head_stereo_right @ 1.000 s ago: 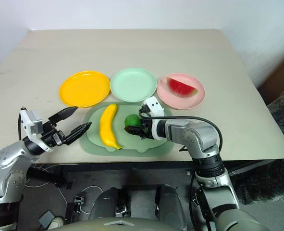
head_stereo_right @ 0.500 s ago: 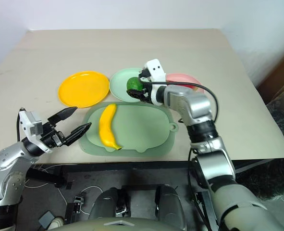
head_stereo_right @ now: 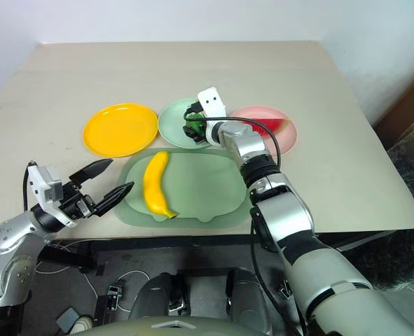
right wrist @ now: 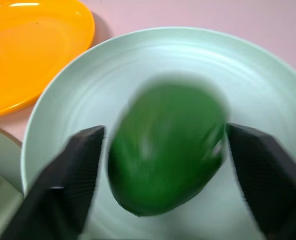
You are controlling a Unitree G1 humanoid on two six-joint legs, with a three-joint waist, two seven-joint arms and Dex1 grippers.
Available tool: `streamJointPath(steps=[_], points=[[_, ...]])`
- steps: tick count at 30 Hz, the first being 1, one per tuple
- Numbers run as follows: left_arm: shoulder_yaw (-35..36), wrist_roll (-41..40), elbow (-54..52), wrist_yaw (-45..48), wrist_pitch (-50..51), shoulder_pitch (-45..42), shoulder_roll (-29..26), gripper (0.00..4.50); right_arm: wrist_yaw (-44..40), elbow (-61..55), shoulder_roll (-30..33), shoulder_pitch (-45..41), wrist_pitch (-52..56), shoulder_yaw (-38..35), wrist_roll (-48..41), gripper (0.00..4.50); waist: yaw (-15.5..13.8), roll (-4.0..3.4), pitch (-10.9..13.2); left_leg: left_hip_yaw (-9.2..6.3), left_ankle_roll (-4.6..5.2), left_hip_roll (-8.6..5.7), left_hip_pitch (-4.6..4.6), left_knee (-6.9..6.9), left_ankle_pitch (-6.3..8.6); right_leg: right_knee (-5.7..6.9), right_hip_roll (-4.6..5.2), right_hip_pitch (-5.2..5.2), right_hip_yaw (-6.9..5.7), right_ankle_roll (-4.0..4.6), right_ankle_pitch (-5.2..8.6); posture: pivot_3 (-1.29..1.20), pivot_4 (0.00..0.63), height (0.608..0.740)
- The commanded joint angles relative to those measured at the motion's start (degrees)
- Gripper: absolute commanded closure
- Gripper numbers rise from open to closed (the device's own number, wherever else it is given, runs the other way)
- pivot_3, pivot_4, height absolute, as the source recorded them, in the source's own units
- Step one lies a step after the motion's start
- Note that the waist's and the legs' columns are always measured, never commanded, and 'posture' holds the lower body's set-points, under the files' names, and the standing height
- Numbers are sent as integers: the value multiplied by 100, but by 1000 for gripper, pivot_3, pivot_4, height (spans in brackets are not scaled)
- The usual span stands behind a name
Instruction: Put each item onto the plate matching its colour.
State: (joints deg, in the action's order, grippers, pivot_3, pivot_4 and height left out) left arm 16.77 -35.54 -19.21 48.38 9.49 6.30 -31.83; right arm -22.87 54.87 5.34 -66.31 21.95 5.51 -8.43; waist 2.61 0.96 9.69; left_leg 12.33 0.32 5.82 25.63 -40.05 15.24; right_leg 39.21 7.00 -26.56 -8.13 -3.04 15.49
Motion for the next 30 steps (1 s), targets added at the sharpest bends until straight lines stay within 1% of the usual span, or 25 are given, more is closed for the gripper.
streamJointPath(steps=[1, 5, 8, 10, 13, 16, 18, 20, 22, 24, 26, 30], points=[[165, -53, -214, 40, -99, 67, -50, 0, -2, -288, 39, -162, -144, -271, -43, 45, -6, 0, 0, -1, 0, 0, 0, -1, 0, 0, 0, 0, 0, 0, 0, 0, 150, 695], [213, -96, -195, 53, -108, 73, -53, 0, -343, -1566, 111, 468, -150, -392, -243, 45, -7, 0, 0, -3, 0, 1, 0, -2, 0, 0, 0, 1, 0, 0, 0, 0, 150, 695], [195, -53, -155, 3, -135, 44, 0, 0, -581, -3119, 234, 1252, 281, -389, -493, 45, -5, 0, 0, -4, 0, 2, -1, 2, 0, -2, 0, 1, 0, 0, 0, 0, 150, 695], [162, 87, -201, -472, -67, -87, 180, 0, -873, -4208, 415, 1849, 762, -366, -809, 45, -39, 0, 0, -7, 0, 2, 0, 1, 0, -1, 1, 3, -1, 0, 0, 0, 150, 695], [22, 400, -277, -729, -128, -103, 257, 0, -968, -5367, 623, 2473, 1433, -332, -1111, 45, -26, 1, -1, -12, 0, 0, -3, -2, 0, -4, 4, 10, -1, 0, -1, 0, 150, 695], [-56, 561, -386, -1057, -55, -85, 367, 0, -1278, -6318, 1031, 2976, 1628, -159, -1216, 45, -9, 1, -1, -11, -1, 1, -9, 1, 0, 0, 3, 9, -2, 1, 0, 0, 150, 695], [-140, 668, -522, -1239, 0, -16, 456, 0, -1518, -6912, 1335, 3320, 1682, -205, -1404, 45, -14, 1, -1, -13, -1, 1, -9, 4, 1, -3, 3, 10, -1, 1, 0, 0, 150, 695], [-270, 752, -708, -1384, 7, 79, 565, 0, -1791, -7318, 1631, 3570, 1793, -372, -1714, 45, -19, 2, -1, -13, 1, 0, -9, 5, 2, -7, 3, 11, -2, 1, 0, 0, 150, 695], [-444, 963, -902, -1786, 126, 87, 745, 0, -2098, -7599, 1945, 3854, 1879, -577, -2060, 45, -25, 3, -1, -13, 2, 0, -10, 4, 2, -7, 3, 13, -2, 1, 0, 0, 150, 695], [-618, 1138, -1087, -2157, 243, 39, 948, 0, -2206, -7623, 2152, 4044, 1835, -608, -2089, 45, -56, 4, -2, -18, 3, -2, -15, 3, 3, -8, 4, 21, -4, 1, 0, 0, 150, 695], [-731, 1328, -1228, -2570, 469, -17, 1123, 0, -2148, -7551, 2235, 4111, 1785, -505, -1994, 45, -57, 9, -4, -20, 8, -3, -18, 0, 6, -11, 7, 29, -5, 1, 0, 0, 150, 695], [-1033, 1686, -1420, -3191, 1133, -239, 1236, 0, -2041, -7549, 2232, 4086, 1753, -469, -1990, 45, -53, 8, -4, -21, 9, -2, -18, 0, 6, -9, 4, 26, -5, 1, 0, 0, 150, 695]])
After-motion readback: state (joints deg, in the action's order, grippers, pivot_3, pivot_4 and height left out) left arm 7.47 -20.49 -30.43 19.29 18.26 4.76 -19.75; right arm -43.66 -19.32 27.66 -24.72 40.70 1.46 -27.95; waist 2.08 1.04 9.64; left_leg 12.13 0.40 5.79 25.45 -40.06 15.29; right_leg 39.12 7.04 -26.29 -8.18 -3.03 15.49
